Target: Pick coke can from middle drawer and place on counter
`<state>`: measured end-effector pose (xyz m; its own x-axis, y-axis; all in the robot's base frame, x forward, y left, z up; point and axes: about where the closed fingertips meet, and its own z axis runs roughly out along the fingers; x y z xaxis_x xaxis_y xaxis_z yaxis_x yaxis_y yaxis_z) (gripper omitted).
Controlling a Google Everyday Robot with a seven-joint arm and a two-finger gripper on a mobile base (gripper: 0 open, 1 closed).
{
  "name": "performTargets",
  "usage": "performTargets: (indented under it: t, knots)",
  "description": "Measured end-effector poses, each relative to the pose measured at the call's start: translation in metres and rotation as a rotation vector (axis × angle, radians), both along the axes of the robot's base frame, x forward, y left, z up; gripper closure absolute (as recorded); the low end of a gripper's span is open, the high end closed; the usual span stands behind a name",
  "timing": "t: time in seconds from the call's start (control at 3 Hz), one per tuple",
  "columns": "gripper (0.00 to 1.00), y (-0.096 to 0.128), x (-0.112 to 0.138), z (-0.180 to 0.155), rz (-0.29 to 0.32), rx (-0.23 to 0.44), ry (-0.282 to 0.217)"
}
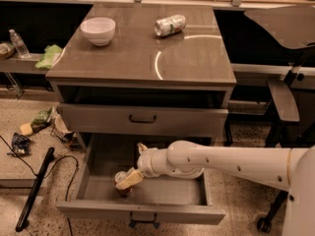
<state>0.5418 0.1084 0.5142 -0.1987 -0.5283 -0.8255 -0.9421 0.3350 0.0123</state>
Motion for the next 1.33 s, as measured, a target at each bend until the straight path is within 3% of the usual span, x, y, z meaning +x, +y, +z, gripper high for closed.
performTargets:
  t: [0.33, 1.0, 1.33]
  knots:
    - [0.0, 0.0, 0.001, -0.025, -0.014, 0.054, -0.02]
    - [0.0, 0.003, 0.003, -0.08, -0.035, 0.095, -0.01]
    - [0.23, 0.016, 0.007, -0.101, -0.015, 0.114, 0.013]
